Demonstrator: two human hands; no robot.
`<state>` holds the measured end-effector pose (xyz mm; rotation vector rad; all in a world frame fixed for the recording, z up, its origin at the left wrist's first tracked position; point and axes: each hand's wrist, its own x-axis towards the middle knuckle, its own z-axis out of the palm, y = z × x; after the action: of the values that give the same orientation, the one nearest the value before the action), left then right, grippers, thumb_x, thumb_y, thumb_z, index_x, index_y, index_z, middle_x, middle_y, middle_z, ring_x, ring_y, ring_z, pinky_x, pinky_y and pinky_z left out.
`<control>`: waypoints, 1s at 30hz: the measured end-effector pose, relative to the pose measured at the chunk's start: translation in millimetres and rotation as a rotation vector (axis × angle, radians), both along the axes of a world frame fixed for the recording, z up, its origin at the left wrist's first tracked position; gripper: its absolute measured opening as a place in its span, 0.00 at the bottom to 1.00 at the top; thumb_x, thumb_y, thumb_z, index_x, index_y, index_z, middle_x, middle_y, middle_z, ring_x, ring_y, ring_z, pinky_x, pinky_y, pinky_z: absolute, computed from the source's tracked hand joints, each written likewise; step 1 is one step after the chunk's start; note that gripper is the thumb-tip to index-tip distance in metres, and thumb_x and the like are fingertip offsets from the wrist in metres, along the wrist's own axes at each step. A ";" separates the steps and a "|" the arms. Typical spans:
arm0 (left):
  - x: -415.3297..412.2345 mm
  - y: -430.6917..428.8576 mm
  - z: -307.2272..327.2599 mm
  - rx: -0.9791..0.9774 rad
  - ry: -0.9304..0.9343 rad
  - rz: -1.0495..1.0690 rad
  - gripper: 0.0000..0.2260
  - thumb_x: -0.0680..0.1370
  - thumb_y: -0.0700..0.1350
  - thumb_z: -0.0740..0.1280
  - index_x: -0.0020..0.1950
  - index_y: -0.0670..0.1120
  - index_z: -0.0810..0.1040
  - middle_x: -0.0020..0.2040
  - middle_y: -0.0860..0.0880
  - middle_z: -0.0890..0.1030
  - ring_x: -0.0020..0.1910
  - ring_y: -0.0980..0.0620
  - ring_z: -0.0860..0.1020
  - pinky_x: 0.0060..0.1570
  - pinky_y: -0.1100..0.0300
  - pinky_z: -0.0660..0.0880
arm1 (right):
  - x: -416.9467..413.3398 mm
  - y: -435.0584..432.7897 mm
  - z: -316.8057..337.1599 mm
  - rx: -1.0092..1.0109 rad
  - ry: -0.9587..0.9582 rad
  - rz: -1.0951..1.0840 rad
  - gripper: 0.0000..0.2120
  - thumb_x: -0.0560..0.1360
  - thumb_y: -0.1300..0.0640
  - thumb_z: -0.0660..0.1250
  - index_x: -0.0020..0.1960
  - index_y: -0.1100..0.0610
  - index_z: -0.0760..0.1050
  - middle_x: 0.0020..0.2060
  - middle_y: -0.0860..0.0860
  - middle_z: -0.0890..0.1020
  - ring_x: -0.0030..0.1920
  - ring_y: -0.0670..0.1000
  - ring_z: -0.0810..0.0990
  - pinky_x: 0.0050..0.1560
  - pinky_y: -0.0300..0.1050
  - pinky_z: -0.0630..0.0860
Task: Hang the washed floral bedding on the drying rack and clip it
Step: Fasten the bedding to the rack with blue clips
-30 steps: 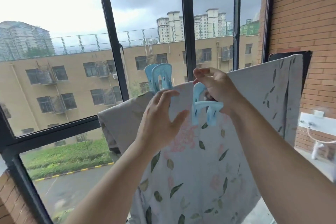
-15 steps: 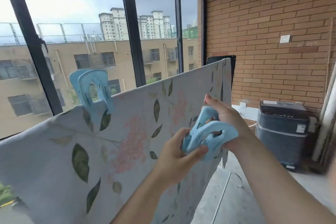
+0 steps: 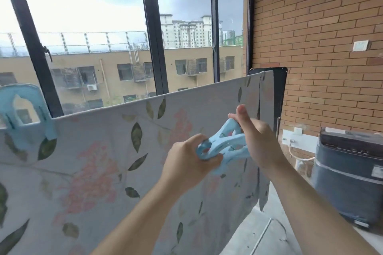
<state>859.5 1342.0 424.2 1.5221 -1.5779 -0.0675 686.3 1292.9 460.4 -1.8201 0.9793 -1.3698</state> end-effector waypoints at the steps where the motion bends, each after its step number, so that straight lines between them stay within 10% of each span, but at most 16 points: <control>1: -9.9 -11.1 2.0 -0.010 -0.020 0.027 0.14 0.67 0.60 0.75 0.48 0.57 0.78 0.32 0.55 0.77 0.28 0.55 0.71 0.28 0.62 0.69 | -9.7 -12.5 1.3 -0.034 0.012 0.019 0.49 0.67 0.20 0.49 0.53 0.64 0.78 0.42 0.60 0.83 0.42 0.59 0.82 0.47 0.57 0.80; 6: -47.7 -57.5 6.9 -0.038 -0.176 0.075 0.14 0.69 0.58 0.76 0.49 0.56 0.77 0.31 0.62 0.75 0.31 0.57 0.73 0.32 0.64 0.68 | -44.3 -65.0 0.6 -0.102 0.016 0.013 0.43 0.68 0.21 0.47 0.61 0.50 0.80 0.30 0.34 0.79 0.37 0.34 0.80 0.35 0.27 0.71; 14: -102.8 -158.6 10.5 0.042 -0.256 -0.011 0.19 0.69 0.66 0.73 0.51 0.57 0.74 0.34 0.61 0.76 0.32 0.58 0.74 0.32 0.60 0.71 | -101.3 -171.9 -6.6 -0.155 0.019 -0.062 0.40 0.70 0.24 0.46 0.49 0.55 0.81 0.33 0.47 0.80 0.37 0.48 0.81 0.39 0.44 0.79; 21: -151.4 -287.0 3.5 0.064 -0.239 -0.167 0.19 0.69 0.67 0.73 0.48 0.57 0.71 0.39 0.59 0.76 0.34 0.57 0.73 0.33 0.61 0.69 | -151.4 -280.7 -5.8 -0.290 0.073 -0.181 0.35 0.74 0.29 0.47 0.52 0.53 0.82 0.30 0.40 0.75 0.37 0.34 0.77 0.34 0.25 0.69; 30: -217.9 -448.3 19.6 0.063 -0.192 -0.330 0.18 0.71 0.61 0.74 0.55 0.59 0.71 0.43 0.61 0.77 0.38 0.61 0.76 0.34 0.67 0.72 | -216.8 -419.6 14.0 -0.519 0.155 -0.296 0.32 0.79 0.31 0.48 0.54 0.52 0.81 0.47 0.41 0.82 0.50 0.39 0.79 0.47 0.28 0.72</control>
<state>641.6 893.6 443.8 1.3328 -1.9867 -0.1614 469.5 873.3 474.4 -2.2526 1.0755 -1.8139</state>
